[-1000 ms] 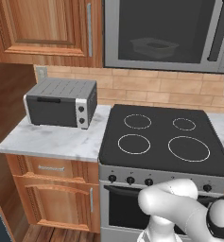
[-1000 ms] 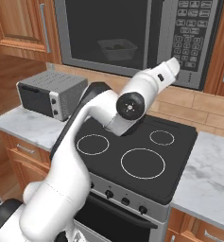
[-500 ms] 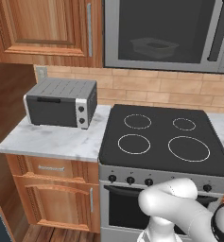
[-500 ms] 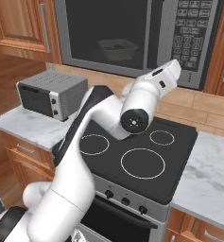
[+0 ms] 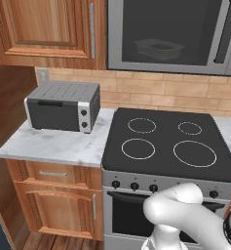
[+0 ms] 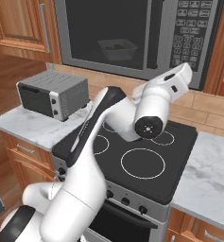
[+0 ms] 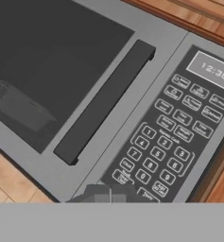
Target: Place the tupperware containing the shrimp and corn meal in the microwave. Close the microwave door and press the start button to reheat the meal.
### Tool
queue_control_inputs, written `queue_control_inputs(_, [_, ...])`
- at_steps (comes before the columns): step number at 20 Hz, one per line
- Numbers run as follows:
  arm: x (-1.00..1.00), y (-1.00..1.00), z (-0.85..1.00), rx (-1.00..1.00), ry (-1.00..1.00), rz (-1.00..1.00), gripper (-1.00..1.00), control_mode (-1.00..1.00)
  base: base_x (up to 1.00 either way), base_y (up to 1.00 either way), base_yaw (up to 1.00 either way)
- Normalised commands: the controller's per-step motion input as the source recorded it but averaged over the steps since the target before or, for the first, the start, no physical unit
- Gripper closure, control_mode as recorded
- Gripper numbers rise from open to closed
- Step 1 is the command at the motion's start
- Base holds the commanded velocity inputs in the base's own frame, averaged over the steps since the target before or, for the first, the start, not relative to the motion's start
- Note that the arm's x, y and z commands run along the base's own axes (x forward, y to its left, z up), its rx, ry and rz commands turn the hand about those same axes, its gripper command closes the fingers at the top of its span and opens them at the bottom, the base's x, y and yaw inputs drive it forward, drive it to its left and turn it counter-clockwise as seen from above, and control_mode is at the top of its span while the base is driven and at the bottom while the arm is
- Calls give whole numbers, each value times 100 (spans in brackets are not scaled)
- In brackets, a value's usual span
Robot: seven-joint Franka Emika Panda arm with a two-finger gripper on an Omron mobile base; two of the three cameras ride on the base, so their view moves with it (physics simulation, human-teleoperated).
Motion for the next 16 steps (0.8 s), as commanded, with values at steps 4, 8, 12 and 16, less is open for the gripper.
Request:
queue_control_inputs(4, [3, -5, 0, 0, 1, 0, 100, -100, 0, 0, 0])
queue_control_inputs(8, [15, -11, 4, 0, 2, 0, 100, -100, 0, 0, 0])
queue_control_inputs(12, [11, -15, 10, 0, 0, 0, 100, -100, 0, 0, 0])
queue_control_inputs(16, [1, -18, 1, 0, 0, 0, 100, -100, 0, 0, 0])
